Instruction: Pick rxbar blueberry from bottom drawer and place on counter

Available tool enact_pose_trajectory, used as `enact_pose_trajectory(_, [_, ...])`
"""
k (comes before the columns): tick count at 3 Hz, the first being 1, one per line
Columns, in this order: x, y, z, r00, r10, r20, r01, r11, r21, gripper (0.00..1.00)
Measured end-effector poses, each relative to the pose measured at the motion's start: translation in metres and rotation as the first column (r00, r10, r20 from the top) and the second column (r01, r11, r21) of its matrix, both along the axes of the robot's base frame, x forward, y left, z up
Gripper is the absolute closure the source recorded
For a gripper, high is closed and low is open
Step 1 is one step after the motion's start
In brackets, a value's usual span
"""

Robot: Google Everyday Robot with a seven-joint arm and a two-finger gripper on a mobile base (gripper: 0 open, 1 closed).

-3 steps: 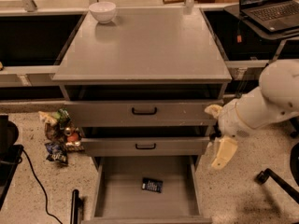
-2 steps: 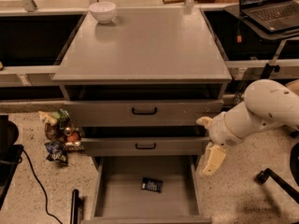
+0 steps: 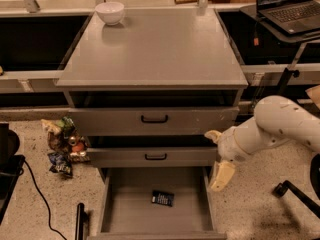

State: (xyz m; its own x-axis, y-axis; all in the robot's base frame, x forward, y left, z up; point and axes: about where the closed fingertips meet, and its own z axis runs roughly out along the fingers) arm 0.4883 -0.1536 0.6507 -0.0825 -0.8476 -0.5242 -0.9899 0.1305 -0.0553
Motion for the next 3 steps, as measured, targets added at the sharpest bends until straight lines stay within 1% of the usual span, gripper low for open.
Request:
enact_pose_trajectory(1, [0.005,0.014,-0.052,0.9997,0.022,0.014,-0.023,0.997,0.072,0.0])
enact_pose_trajectory(2, [0.011,0.032,-0.113,0.9986,0.052,-0.001,-0.052,0.991,0.122,0.0])
enact_pose_trajectory(3, [0.014,0.054,-0.181,0.9941,0.078,-0.075,-0.063,0.981,0.185,0.0])
